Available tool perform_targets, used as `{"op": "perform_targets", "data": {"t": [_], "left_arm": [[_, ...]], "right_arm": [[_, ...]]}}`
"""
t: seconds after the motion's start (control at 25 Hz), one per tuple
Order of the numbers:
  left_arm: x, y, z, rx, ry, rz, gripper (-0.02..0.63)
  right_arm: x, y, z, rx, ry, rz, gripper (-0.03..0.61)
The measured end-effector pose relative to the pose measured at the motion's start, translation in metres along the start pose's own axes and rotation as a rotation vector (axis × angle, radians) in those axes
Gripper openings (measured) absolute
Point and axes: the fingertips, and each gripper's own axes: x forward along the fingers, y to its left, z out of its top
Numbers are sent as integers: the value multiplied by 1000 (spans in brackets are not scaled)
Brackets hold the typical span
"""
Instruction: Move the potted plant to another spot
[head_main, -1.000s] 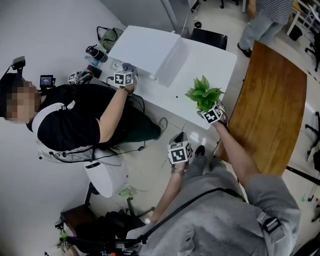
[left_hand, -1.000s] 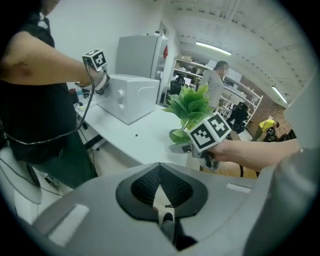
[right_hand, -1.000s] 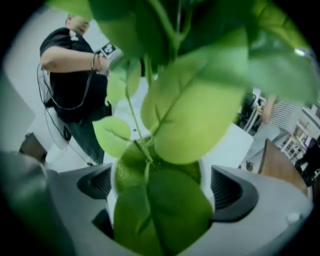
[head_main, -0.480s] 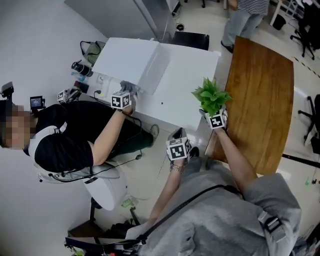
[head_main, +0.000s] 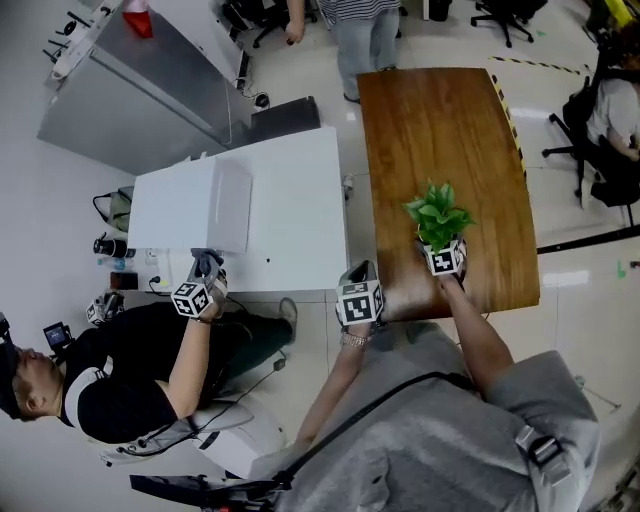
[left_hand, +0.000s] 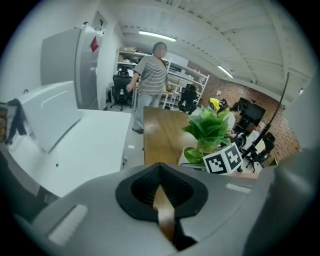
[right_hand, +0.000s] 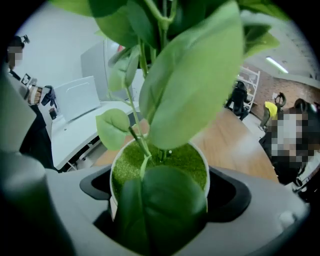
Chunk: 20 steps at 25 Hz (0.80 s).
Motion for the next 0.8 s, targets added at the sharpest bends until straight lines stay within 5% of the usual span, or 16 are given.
{"op": "perform_targets", "data": {"t": [0.36,0.56,0.64,0.76,0.8], "left_arm": [[-5,-3,6,51,0,-33,14],[-16,0,5,52,-27,-81,14],[-16,-5,-2,58,-24,-112,14],[-19,-22,-23,77,-6,-175,14],[-22,-27,-30,87,1,-195,14]], "right_arm": [[-23,-90,-48,165,-1,-113,583],[-88,-98,-61,313,-112,-256,566],[-121,-104,-78,368,-121,-383,389],[-162,-98,-90,434,-126,-494,0],[-169,-90,-89,459,-131,-484,0]]}}
